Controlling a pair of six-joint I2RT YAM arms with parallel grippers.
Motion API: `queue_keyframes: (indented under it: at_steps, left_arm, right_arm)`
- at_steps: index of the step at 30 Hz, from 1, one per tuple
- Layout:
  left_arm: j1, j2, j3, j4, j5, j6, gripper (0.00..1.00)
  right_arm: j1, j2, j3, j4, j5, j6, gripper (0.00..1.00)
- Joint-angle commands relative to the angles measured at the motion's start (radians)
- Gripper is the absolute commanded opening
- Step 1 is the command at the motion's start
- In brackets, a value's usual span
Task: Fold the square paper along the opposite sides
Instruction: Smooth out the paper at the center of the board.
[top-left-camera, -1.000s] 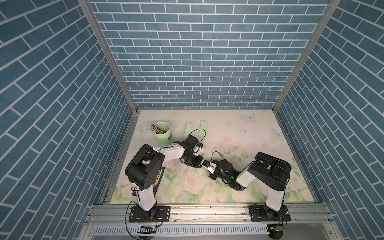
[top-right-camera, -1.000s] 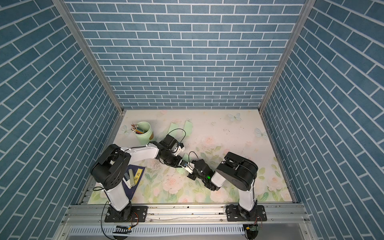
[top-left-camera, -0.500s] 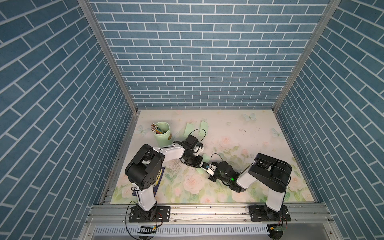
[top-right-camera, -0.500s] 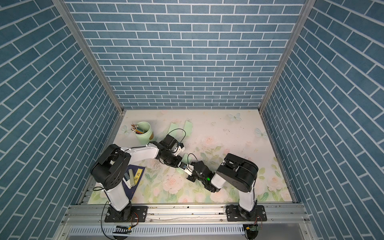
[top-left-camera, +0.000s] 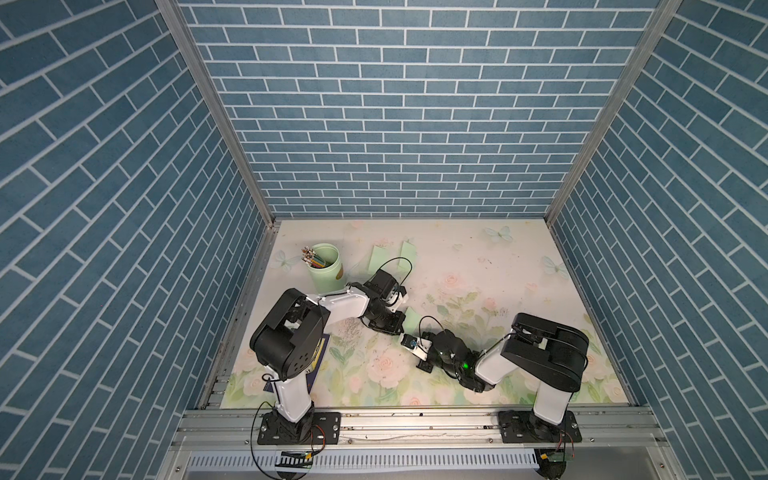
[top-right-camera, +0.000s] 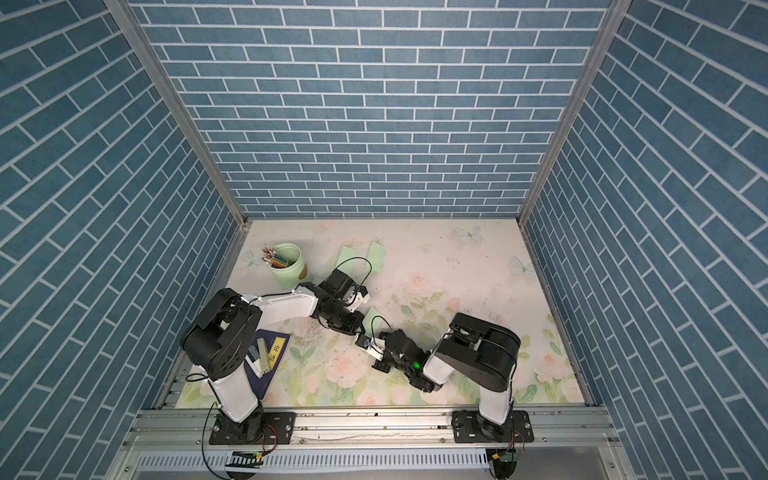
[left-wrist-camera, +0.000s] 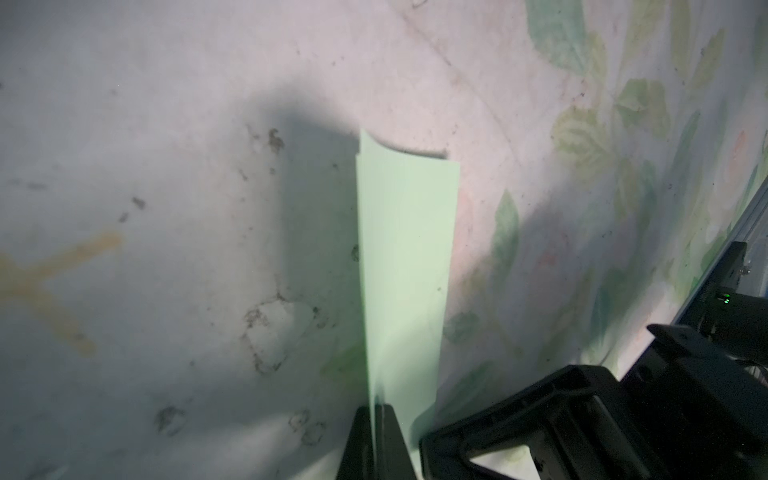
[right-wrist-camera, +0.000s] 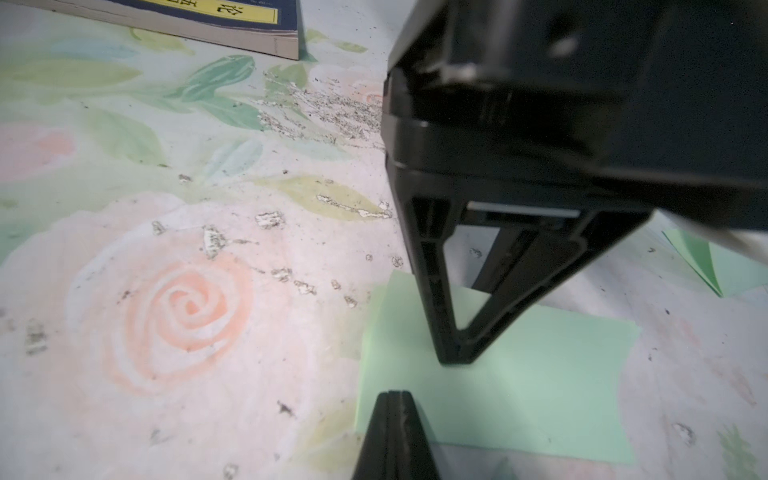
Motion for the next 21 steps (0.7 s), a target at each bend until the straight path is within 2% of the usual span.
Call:
queue_keyframes:
  at_steps: [1, 10, 13, 15, 17, 21]
  left_arm:
    - [0.009, 0.029, -0.022, -0.056, -0.094, 0.010, 0.00]
    - [0.009, 0.021, -0.022, -0.053, -0.084, 0.008, 0.00]
    - [0.007, 0.022, -0.031, -0.048, -0.069, 0.004, 0.00]
    - [0.004, 0.017, -0.042, -0.044, -0.056, -0.005, 0.00]
    - [-0.010, 0.001, -0.048, -0.042, -0.034, -0.014, 0.00]
    - [-0.028, -0.050, -0.059, -0.041, -0.013, -0.033, 0.00]
  right_arm:
    - [0.034, 0.031, -0.034, -0.196, -0.033, 0.035, 0.00]
    - [0.066, 0.020, -0.048, -0.180, -0.003, 0.076, 0.00]
    - [0.062, -0.108, -0.041, -0.184, 0.041, 0.058, 0.00]
    - [0.026, -0.204, -0.054, -0.130, 0.092, 0.024, 0.00]
    - [-0.052, -0.258, -0.059, -0.108, 0.076, 0.012, 0.00]
    - [-0.132, -0.230, -0.050, -0.096, 0.045, -0.029, 0.00]
